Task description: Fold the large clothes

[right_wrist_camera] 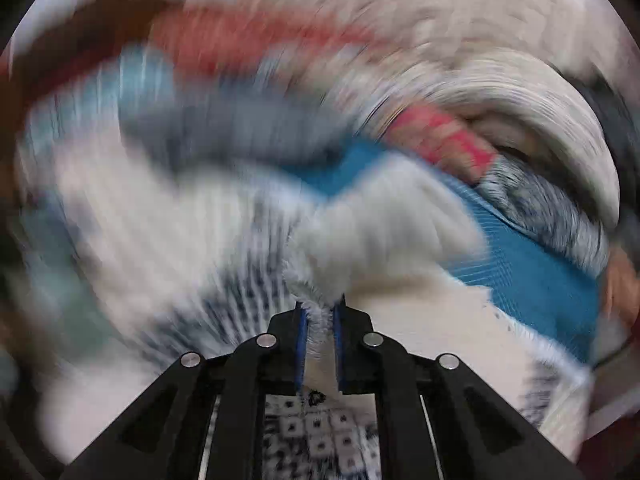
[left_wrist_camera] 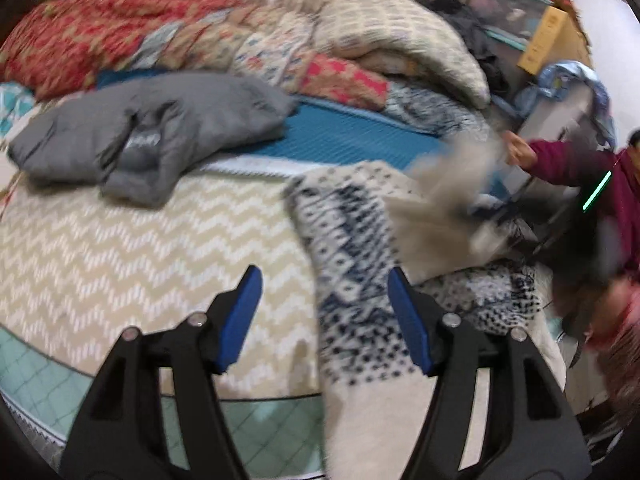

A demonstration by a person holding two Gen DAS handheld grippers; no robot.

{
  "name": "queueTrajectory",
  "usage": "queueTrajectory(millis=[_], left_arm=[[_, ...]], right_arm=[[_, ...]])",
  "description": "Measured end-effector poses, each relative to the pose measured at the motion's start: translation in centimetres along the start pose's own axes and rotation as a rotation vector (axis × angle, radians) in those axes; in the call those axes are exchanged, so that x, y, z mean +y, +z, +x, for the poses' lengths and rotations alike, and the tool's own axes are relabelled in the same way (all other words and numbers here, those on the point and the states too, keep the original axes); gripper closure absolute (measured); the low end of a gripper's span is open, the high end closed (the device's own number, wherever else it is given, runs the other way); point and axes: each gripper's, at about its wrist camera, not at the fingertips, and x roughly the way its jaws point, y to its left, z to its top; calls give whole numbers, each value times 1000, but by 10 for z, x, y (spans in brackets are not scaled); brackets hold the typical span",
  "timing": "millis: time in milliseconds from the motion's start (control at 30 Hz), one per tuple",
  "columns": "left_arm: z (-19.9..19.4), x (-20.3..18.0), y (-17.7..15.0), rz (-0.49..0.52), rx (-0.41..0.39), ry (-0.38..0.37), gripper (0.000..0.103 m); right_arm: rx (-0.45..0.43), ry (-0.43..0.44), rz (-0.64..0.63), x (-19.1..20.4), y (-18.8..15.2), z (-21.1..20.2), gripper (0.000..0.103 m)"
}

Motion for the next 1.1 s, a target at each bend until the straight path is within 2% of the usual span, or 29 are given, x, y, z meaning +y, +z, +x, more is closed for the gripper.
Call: queueTrajectory(millis=[67, 100, 133, 167, 267, 333, 400, 500, 533, 567, 600, 633, 667, 700, 733, 767, 833, 900, 1000, 1100], left_arm=[[3, 5, -2, -27, 18, -11, 40], [4, 5, -3, -25, 20, -15, 40], [6, 4, -3, -18, 20, -18, 40], [9, 3, -2, -11, 23, -21, 40], [27, -10, 5, 10, 48, -41, 40], [39, -23, 11, 23, 52, -65, 40], [53, -35, 17, 41, 57, -66, 40], [82, -52, 24, 51, 89, -90, 40], [95, -59, 25, 67, 105, -89, 40], [105, -64, 26, 88, 114, -69, 40], [127, -70, 23, 136, 143, 28, 40], [148, -70, 19, 164, 195, 121, 40], [168, -66, 13, 184, 264, 187, 39], [188, -58, 6, 166, 329, 188, 36], [189, -49, 6, 118, 300, 156, 35], [186, -47, 9, 99, 286, 147, 35], [176, -48, 13, 76, 286, 152, 35], [157, -50, 16, 96, 263, 149, 35], [115, -48, 10, 121, 215, 118, 35], [81, -37, -9, 118, 215, 99, 35]], right_arm=[[109, -55, -148, 48, -27, 44, 77], [115, -80, -184, 60, -38, 49, 77], [72, -137, -214, 71, -48, 42, 76], [40, -141, -217, 74, -51, 36, 76], [-59, -4, -85, 53, -67, -18, 72], [-159, 47, 44, 18, -84, -69, 62], [-184, 56, 194, -28, -93, -96, 52], [-104, 73, 521, -121, -122, -89, 52], [-31, 102, 638, -153, -133, -71, 52], [67, 130, 733, -180, -147, -44, 52], [135, 94, 779, -197, -157, -25, 52], [217, 12, 822, -214, -175, -3, 52], [267, -17, 880, -231, -190, 15, 52], [216, 70, 995, -248, -204, 21, 52], [158, 115, 1114, -258, -211, 15, 52], [122, 133, 1167, -261, -213, 6, 52], [-11, 178, 1161, -254, -213, -28, 52], [-91, 190, 1117, -239, -225, -68, 52], [-58, 173, 1060, -215, -254, -102, 52], [-4, 151, 1040, -203, -275, -109, 52]])
